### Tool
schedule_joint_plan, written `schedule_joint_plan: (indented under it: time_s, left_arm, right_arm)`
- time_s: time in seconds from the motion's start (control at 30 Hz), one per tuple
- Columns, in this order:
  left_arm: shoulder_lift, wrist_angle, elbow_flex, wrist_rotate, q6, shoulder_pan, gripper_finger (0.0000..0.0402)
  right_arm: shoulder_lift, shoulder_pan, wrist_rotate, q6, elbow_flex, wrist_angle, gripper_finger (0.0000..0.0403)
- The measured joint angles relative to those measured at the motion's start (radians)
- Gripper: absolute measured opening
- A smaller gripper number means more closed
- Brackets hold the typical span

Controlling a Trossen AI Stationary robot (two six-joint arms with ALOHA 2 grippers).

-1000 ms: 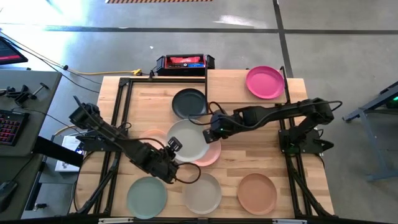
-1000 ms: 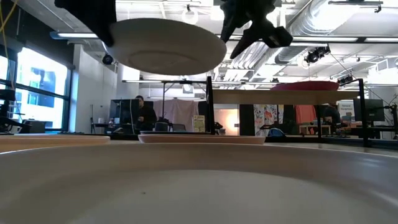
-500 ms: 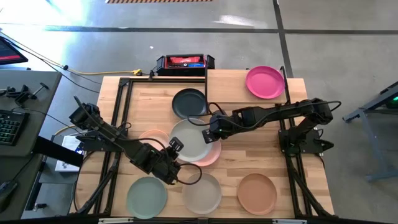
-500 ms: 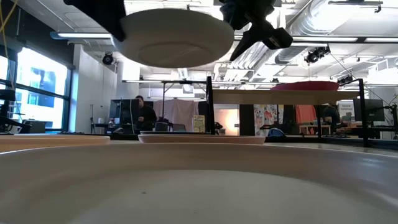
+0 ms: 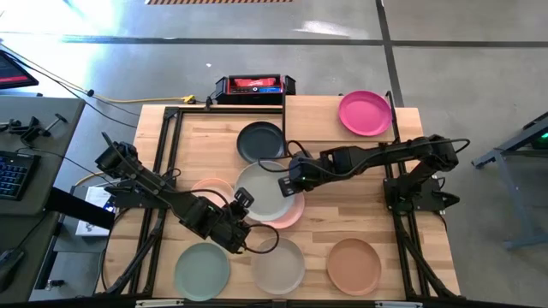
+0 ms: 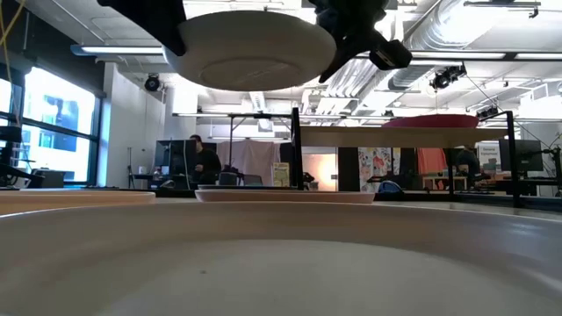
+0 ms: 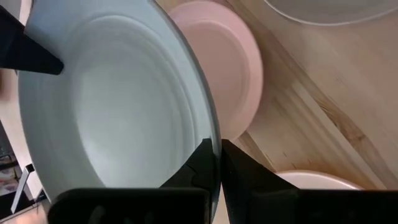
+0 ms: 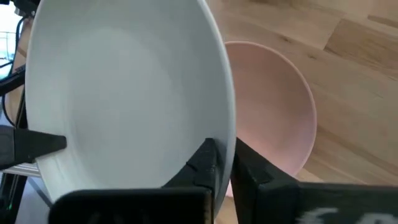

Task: Place and stack plates onto a shelf
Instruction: Stack the white plate on top of the pink plate on the shelf

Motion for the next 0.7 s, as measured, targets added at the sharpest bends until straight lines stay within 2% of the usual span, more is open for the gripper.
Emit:
schedule_joint_plan:
  time_s: [0.27,0.53,0.7]
  left_arm:
    - [0.0,0.004,0.0,0.028,-0.051,0.019,0.0014]
    - [0.0,-0.002,0.0,0.115,-0.159,0.047,0.0064]
    - [0.0,-0.002,0.0,0.123,-0.221,0.053,0.0098]
  right_arm:
    - [0.0,0.002,0.004,0.001,0.0,-0.003,0.0005]
    - [0.0,0.003,-0.002,-0.01,0.0,-0.008,0.0002]
    - [0.0,0.003,-0.003,-0.021,0.0,-0.012,0.0001]
